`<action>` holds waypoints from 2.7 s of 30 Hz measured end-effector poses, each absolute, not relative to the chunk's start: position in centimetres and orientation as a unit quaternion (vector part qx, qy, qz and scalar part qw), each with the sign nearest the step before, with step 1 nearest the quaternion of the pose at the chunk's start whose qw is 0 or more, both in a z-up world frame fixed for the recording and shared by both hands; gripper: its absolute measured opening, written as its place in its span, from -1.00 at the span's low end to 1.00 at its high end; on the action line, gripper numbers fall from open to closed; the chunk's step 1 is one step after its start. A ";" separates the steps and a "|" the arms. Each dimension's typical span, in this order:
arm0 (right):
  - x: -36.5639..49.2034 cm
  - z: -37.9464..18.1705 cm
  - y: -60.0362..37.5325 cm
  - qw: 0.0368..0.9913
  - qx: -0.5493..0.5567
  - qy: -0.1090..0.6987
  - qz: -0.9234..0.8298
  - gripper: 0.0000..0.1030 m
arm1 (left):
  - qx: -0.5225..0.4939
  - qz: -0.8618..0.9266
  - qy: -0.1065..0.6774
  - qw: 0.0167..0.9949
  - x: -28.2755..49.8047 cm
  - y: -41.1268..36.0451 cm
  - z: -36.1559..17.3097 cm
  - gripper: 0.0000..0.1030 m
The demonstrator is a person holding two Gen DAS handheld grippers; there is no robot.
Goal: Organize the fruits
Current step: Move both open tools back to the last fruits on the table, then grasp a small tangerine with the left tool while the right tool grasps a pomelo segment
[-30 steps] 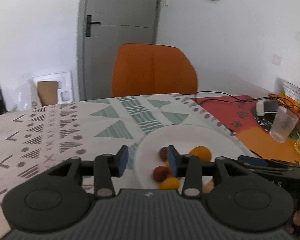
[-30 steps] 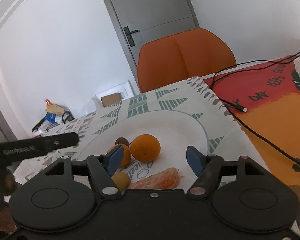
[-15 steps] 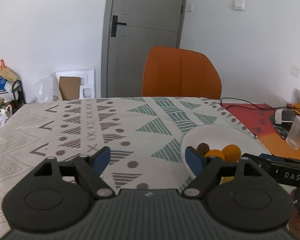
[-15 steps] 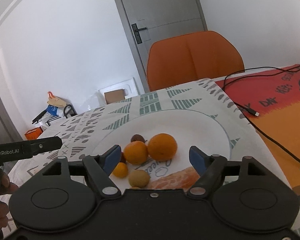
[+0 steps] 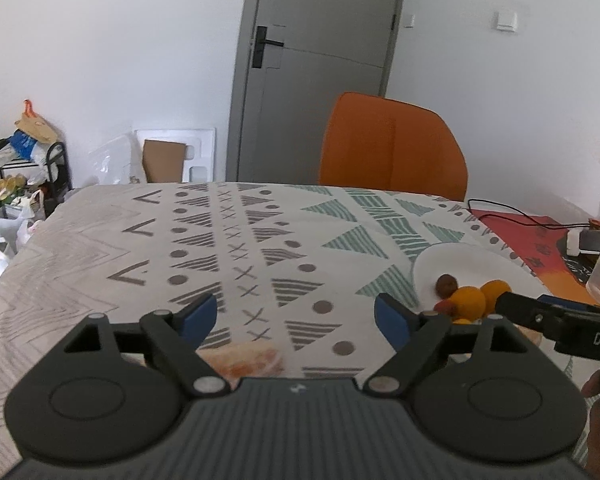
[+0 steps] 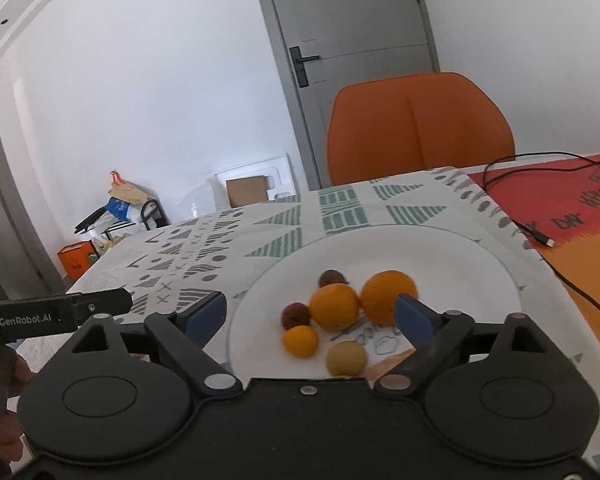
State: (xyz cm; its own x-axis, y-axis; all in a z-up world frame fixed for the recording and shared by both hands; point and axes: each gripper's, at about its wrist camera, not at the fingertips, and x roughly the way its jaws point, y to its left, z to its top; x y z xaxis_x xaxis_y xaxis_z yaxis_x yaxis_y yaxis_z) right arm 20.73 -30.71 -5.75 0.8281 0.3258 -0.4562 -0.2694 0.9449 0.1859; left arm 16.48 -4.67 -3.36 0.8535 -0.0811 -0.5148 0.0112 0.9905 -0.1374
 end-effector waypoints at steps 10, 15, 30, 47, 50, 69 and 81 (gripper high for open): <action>20.2 -5.7 -27.8 0.950 0.040 0.253 0.180 0.82 | -0.078 0.002 0.276 0.958 15.1 -1.7 -4.1 0.64; 20.1 -5.6 -26.2 0.947 0.030 0.255 0.192 0.82 | -0.080 0.014 0.285 0.955 14.5 -0.5 -4.8 0.64; 20.2 -5.9 -22.7 0.941 0.001 0.265 0.210 0.82 | -0.106 -0.024 0.307 0.946 13.8 0.2 -7.4 0.29; 20.3 -6.8 -18.0 0.927 -0.032 0.284 0.242 0.82 | -0.145 0.000 0.294 0.945 13.3 4.3 -7.4 -0.57; 20.5 -7.1 -16.9 0.923 -0.039 0.289 0.252 0.82 | -0.151 0.011 0.287 0.946 13.2 5.3 -7.2 -0.57; 22.1 -9.6 -11.0 0.894 -0.083 0.338 0.283 0.86 | -0.187 0.071 0.263 0.944 11.3 11.1 -6.9 -0.57; 21.9 -10.3 -9.0 0.893 -0.130 0.317 0.291 0.58 | -0.190 0.071 0.263 0.943 11.4 11.6 -6.9 -0.57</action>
State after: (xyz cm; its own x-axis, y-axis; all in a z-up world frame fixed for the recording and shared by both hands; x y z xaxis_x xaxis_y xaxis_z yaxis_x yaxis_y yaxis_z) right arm 21.88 -9.00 -10.34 0.6293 0.4371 -0.6425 -0.6018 0.7973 -0.0471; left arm 11.36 11.56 -6.94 0.8512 0.0334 -0.5238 -0.2336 0.9177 -0.3212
